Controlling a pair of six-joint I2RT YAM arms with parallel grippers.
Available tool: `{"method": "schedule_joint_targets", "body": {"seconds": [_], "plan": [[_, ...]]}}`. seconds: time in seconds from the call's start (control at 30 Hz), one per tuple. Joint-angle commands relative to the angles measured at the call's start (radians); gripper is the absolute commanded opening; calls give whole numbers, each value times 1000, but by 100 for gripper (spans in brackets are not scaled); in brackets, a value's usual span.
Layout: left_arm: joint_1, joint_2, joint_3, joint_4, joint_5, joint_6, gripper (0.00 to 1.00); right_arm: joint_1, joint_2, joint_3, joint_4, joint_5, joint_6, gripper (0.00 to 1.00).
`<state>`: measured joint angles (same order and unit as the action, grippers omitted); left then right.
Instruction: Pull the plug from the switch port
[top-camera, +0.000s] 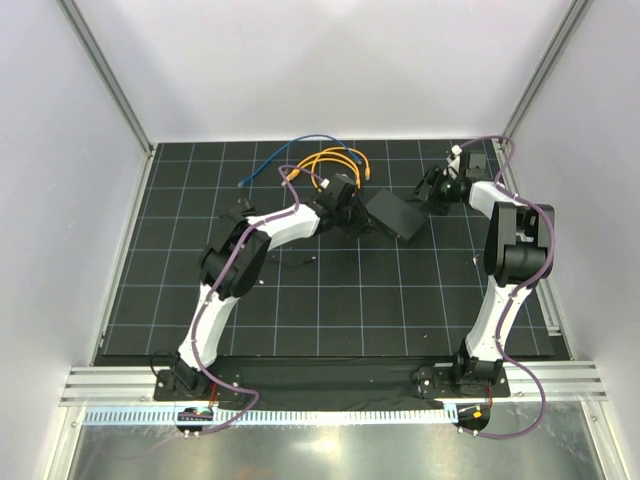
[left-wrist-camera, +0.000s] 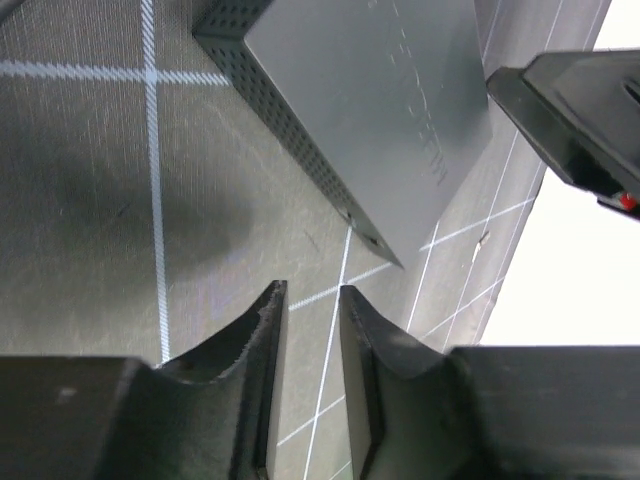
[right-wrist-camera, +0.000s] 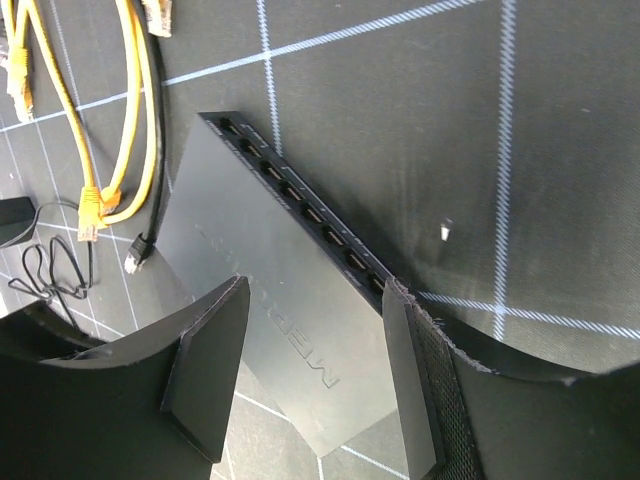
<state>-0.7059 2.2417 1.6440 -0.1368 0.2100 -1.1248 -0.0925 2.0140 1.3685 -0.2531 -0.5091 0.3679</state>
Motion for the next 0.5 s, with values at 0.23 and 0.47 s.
{"method": "schedule_joint_targets", "body": {"seconds": [0.23, 0.47], "plan": [[2, 79, 97, 42, 9, -30, 19, 5, 26, 24, 52, -40, 6, 56], [6, 153, 189, 14, 23, -29, 15, 5, -11, -44, 67, -39, 43, 53]]}}
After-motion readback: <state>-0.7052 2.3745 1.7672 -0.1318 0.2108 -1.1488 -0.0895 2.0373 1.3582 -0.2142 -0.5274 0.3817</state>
